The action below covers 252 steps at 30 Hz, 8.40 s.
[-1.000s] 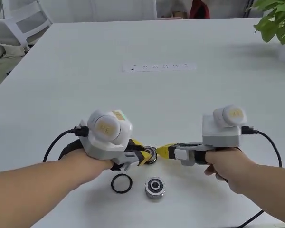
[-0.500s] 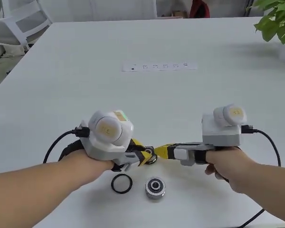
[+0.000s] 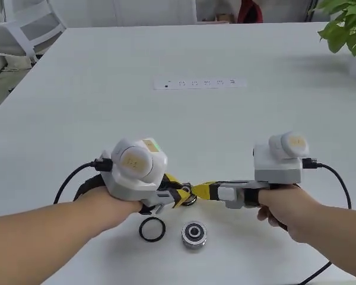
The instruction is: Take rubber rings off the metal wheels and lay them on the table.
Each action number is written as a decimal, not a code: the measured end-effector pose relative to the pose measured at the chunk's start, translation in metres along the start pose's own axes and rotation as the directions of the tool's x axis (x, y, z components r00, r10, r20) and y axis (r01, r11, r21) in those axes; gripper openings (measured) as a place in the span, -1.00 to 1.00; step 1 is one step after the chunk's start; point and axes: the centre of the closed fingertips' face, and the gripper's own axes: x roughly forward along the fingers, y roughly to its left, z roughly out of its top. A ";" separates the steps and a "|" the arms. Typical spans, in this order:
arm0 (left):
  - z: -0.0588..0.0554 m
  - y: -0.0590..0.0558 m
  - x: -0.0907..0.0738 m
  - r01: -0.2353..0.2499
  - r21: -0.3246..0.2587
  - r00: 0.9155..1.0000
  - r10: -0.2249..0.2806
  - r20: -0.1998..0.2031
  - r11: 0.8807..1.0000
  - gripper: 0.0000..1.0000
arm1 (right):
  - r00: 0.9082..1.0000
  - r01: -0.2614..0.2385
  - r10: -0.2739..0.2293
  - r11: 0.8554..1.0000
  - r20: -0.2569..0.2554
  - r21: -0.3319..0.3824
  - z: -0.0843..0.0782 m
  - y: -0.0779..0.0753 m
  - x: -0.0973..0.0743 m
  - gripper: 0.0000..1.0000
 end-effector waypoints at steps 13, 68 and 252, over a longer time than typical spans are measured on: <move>0.001 -0.001 0.000 -0.007 -0.012 1.000 0.007 0.006 1.000 -0.75 | 0.999 -0.027 0.027 1.000 0.023 0.002 0.002 0.010 0.001 -1.00; 0.025 -0.018 -0.074 0.060 0.047 0.984 -0.067 0.164 0.997 -0.33 | 1.000 0.011 -0.011 1.000 0.016 -0.006 0.016 0.037 -0.006 -1.00; 0.005 0.001 -0.026 0.118 -0.046 0.989 -0.114 0.091 0.992 -0.20 | 0.981 0.015 -0.088 0.923 -0.173 -0.384 -0.017 -0.015 -0.002 -0.72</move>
